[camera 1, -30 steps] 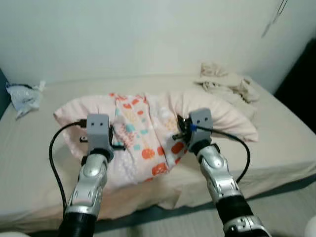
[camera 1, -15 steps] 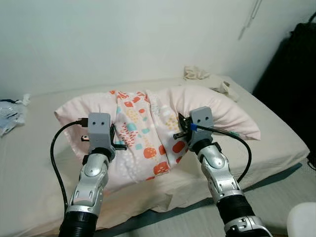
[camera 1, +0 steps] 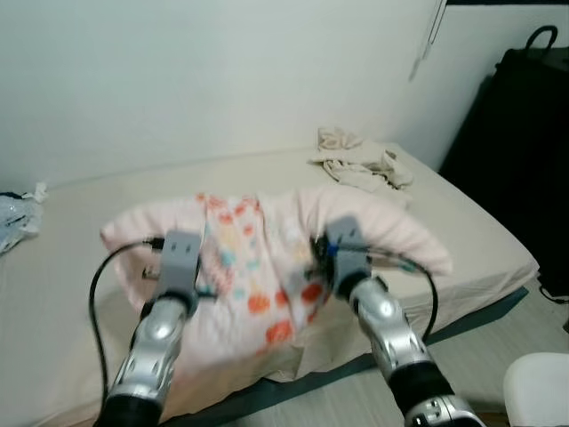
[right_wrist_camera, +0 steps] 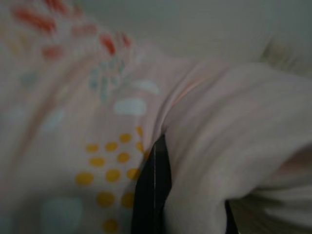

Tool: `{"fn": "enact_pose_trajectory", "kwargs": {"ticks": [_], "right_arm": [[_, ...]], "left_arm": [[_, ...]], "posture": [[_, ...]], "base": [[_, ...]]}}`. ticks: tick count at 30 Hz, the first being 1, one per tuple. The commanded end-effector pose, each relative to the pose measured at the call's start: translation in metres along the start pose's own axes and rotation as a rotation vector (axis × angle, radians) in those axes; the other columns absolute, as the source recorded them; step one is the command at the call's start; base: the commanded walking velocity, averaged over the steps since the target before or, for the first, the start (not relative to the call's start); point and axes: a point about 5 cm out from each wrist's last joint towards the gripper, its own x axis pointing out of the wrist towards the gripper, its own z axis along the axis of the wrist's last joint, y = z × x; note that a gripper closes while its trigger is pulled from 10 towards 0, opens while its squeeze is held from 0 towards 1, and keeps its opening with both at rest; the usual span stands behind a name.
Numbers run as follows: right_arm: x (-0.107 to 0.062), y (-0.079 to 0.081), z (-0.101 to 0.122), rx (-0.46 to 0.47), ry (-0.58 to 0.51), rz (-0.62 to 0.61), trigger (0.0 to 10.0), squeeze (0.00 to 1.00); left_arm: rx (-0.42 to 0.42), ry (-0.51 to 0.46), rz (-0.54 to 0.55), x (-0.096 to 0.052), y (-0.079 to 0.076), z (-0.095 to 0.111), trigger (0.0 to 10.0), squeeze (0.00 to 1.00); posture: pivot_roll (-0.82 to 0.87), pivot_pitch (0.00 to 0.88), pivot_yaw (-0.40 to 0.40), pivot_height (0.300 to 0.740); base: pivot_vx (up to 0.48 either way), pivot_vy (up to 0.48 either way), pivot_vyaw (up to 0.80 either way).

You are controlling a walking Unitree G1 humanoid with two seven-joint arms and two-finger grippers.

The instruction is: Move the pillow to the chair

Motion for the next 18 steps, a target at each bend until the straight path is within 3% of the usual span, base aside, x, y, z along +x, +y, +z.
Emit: {"fn": "enact_pose_trajectory", "kwargs": {"ticks": [1, 2, 8, 14, 18], "right_arm": [[0.004, 0.009, 0.008, -0.051, -0.042, 0.054, 10.0, 0.00], [0.001, 0.008, -0.001, -0.026, -0.007, 0.032, 10.0, 0.00], [-0.001, 0.003, -0.005, 0.008, 0.001, -0.039, 10.0, 0.00], [0.002, 0.004, 0.007, 0.007, -0.090, -0.059, 10.0, 0.00], [0.004, 0.004, 0.015, 0.021, -0.132, -0.052, 10.0, 0.00]], "left_arm": [[-0.013, -0.022, -0.042, 0.002, -0.005, 0.005, 10.0, 0.00], [-0.022, 0.004, -0.058, 0.000, -0.006, -0.001, 10.0, 0.00], [-0.012, -0.015, -0.076, -0.002, -0.014, -0.001, 10.0, 0.00], [0.020, -0.096, -0.124, -0.001, -0.027, 0.009, 10.0, 0.00], [0.047, -0.133, -0.129, -0.001, -0.028, 0.018, 10.0, 0.00]], "posture": [[-0.07, 0.044, -0.072, 0.740], [-0.05, 0.046, -0.080, 0.740], [-0.04, 0.036, -0.080, 0.740], [-0.03, 0.017, -0.080, 0.740], [-0.03, 0.016, -0.079, 0.740]], "base": [[0.000, 0.000, 0.00], [0.000, 0.000, 0.00], [0.000, 0.000, 0.00], [0.000, 0.000, 0.00], [0.000, 0.000, 0.00]]}}
